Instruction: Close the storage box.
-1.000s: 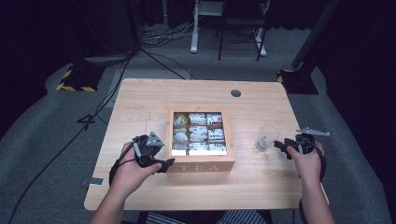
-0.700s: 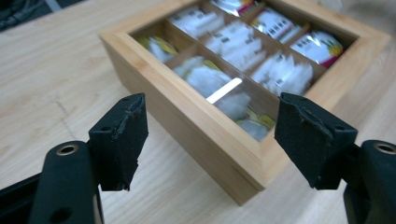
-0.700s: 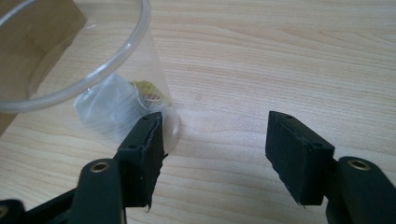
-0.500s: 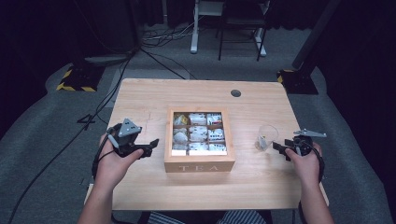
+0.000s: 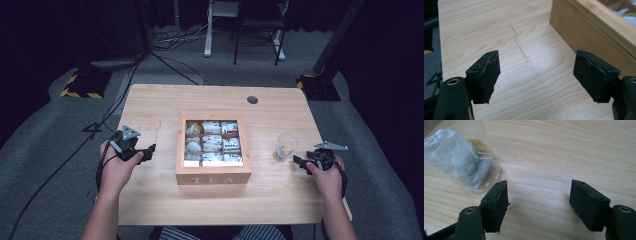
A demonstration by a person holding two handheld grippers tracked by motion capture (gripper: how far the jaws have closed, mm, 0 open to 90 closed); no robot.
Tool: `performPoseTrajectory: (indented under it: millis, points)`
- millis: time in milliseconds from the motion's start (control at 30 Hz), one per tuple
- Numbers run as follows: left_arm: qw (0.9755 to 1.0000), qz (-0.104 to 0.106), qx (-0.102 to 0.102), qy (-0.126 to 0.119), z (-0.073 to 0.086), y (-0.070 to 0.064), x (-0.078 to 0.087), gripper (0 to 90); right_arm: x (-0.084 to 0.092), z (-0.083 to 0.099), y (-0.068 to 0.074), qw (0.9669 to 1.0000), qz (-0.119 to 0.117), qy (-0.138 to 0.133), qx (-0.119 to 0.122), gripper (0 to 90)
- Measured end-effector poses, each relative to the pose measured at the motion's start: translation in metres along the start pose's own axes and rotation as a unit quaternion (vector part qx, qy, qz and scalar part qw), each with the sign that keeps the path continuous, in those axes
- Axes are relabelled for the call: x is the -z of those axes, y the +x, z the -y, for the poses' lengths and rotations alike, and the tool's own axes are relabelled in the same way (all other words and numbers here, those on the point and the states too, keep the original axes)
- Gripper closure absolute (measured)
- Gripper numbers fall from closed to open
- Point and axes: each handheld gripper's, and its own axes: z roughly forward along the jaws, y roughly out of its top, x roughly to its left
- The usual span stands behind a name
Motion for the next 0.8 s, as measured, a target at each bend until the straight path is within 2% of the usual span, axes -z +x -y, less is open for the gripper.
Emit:
performPoseTrajectory:
  millis: [133,200,267,567,700,800]
  points:
    - [0.9995,-0.012,0.028,0.009,0.009,0.01,-0.01,22.3,-0.003,0.002,0.001,0.9997,0.011,-0.005,0.02,26.6]
    - [0.999,-0.009,0.043,0.006,0.012,0.015,-0.013,22.3,-0.004,0.003,0.0,0.9992,0.021,-0.009,0.033,23.9]
    - [0.9986,-0.009,0.052,0.005,0.016,0.019,-0.017,22.2,-0.005,0.003,0.0,0.9992,0.022,-0.009,0.033,23.4]
    - [0.9957,-0.042,0.083,0.002,0.033,0.032,-0.031,22.5,-0.006,0.002,0.0,0.9991,0.018,-0.009,0.037,22.9]
    - [0.9946,-0.058,0.086,-0.003,0.039,0.035,-0.036,22.5,-0.006,0.002,0.0,0.9991,0.018,-0.009,0.037,22.9]
    - [0.9943,-0.067,0.082,0.006,0.041,0.036,-0.041,22.5,-0.006,0.002,0.0,0.9991,0.018,-0.009,0.037,22.9]
